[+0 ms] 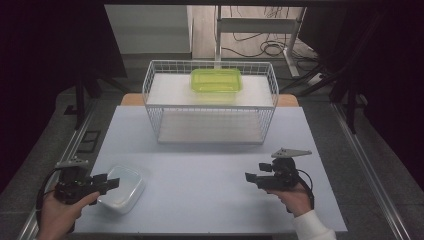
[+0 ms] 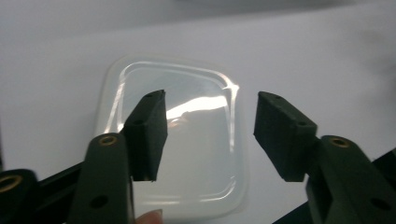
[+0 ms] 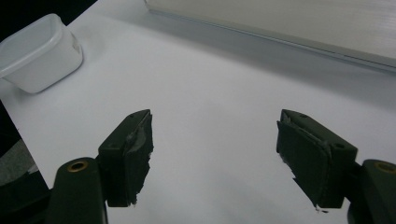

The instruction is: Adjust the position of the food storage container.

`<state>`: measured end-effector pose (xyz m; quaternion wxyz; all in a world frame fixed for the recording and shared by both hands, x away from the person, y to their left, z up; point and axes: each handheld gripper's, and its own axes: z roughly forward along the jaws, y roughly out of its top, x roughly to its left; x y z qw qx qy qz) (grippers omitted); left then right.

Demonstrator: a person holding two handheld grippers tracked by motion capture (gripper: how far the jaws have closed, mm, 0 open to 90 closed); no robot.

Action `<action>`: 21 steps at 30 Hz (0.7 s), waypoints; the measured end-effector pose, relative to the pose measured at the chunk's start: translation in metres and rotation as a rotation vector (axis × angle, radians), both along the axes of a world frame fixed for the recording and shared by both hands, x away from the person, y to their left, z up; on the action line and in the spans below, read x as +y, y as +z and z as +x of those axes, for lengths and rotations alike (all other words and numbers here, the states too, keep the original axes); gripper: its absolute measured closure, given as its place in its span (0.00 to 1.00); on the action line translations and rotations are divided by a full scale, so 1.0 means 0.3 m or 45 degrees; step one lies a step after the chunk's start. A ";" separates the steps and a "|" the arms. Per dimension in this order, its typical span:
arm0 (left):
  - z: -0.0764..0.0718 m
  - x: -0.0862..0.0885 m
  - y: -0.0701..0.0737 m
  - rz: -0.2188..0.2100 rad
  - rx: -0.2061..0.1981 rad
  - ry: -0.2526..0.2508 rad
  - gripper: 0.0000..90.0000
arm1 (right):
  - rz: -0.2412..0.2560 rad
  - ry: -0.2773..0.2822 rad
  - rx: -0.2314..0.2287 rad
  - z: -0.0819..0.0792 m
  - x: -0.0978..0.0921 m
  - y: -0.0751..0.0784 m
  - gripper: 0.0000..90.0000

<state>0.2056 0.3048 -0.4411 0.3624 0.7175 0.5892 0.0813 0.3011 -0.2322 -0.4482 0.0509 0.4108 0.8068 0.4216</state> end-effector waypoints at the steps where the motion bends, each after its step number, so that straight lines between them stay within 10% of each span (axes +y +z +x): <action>1: -0.004 0.010 -0.004 -0.002 0.004 0.006 0.55 | -0.002 0.000 0.000 0.001 0.000 -0.002 0.30; 12: -0.068 0.064 -0.057 -0.015 0.095 0.007 0.97 | -0.015 -0.012 0.008 0.004 -0.004 -0.008 0.30; 21: -0.099 -0.053 -0.071 -0.038 0.130 -0.153 0.99 | -0.022 -0.018 0.011 0.008 -0.006 -0.013 0.30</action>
